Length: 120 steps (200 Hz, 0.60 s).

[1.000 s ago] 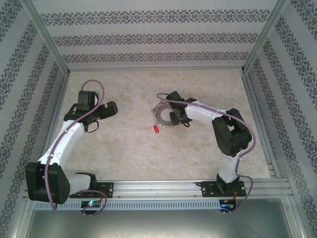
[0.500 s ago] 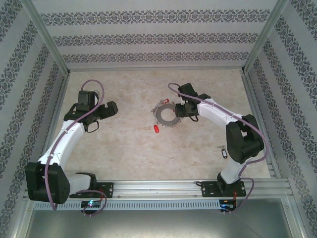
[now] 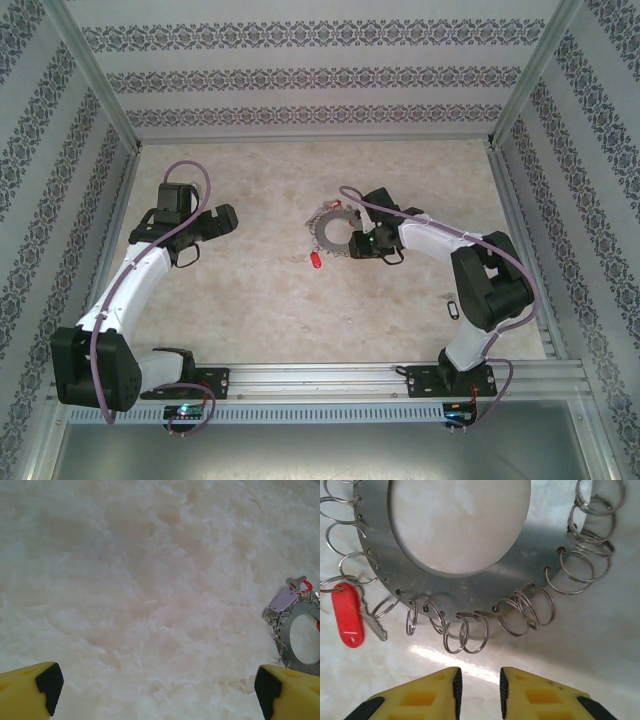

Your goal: Put the keys on the keyring

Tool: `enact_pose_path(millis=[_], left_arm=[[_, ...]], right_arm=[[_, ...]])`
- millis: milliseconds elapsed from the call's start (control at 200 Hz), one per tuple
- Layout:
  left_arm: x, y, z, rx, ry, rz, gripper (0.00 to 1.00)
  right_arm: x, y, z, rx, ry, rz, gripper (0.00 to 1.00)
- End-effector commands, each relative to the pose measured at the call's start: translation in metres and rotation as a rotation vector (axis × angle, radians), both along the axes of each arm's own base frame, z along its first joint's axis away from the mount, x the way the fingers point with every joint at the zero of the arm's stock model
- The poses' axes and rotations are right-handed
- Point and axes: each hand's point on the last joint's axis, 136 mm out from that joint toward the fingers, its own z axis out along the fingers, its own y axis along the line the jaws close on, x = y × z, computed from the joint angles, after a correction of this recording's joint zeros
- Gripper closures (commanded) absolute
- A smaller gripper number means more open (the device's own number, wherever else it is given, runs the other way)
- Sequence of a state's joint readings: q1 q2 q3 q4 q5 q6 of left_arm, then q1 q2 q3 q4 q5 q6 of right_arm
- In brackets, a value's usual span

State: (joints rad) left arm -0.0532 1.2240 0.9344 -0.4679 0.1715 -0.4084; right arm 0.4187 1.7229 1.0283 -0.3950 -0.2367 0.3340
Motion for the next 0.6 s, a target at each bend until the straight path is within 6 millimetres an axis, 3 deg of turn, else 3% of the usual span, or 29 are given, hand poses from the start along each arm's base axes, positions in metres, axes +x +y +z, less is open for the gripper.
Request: enact_pose_path(millis=[0, 195, 595], left_arm=[[0.001, -0.004, 0.006, -0.01, -0.004, -0.008, 0.01], [-0.001, -0.003, 0.005, -0.007, -0.001, -0.005, 0.01], [0.001, -0.013, 0.01, -0.037, -0.005, -0.051, 0.01]], right_arm=[[0.012, 0.011, 0.01, 0.186, -0.012, -0.071, 0.76], [0.018, 0.006, 0.004, 0.284, 0.019, -0.152, 0.87], [0.01, 0.006, -0.003, 0.34, 0.055, -0.203, 0.8]])
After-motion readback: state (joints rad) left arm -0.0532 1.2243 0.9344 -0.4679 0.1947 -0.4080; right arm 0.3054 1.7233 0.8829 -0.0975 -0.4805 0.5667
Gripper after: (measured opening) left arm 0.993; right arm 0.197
